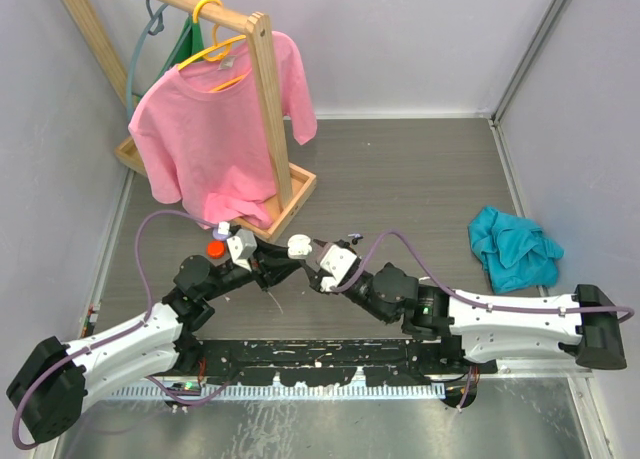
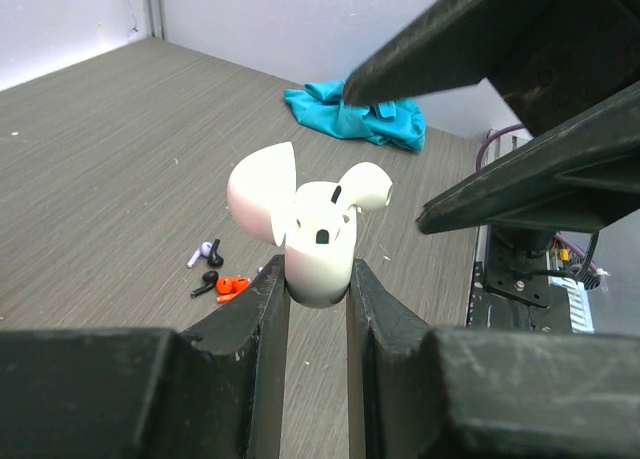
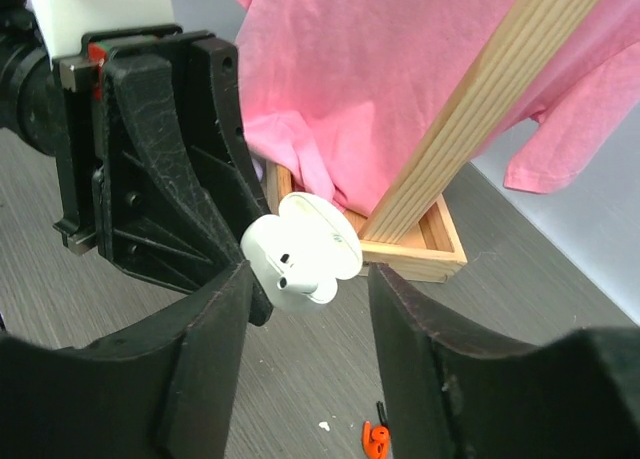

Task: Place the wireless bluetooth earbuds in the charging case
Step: Place the earbud in the charging case.

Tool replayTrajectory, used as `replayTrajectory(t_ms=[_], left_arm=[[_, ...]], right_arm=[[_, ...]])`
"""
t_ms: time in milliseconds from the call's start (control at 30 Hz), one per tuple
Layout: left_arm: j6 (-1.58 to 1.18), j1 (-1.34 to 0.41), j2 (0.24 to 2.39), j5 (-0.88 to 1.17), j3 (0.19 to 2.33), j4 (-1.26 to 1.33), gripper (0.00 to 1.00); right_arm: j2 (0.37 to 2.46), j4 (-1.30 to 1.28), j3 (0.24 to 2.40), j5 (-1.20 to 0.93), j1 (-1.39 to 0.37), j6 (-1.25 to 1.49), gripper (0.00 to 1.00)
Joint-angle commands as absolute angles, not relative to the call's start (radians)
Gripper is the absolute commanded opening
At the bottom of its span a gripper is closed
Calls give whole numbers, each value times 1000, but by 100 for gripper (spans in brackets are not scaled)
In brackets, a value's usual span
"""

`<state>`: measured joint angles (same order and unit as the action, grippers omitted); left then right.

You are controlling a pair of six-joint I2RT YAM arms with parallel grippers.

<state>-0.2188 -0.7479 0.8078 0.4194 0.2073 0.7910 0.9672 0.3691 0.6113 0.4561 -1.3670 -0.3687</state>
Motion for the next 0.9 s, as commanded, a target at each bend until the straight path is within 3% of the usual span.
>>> replayTrajectory(t_ms=[0, 267, 867], left_arm=[[-182, -748, 793, 397, 227, 839, 0], [-167, -748, 783, 393, 222, 823, 0], [-130, -748, 735, 418, 214, 773, 0]], right_arm=[[911, 383, 663, 499, -1373, -301, 59], [943, 350, 711, 603, -1372, -236, 73], [961, 309, 685, 710, -1354, -241, 78]])
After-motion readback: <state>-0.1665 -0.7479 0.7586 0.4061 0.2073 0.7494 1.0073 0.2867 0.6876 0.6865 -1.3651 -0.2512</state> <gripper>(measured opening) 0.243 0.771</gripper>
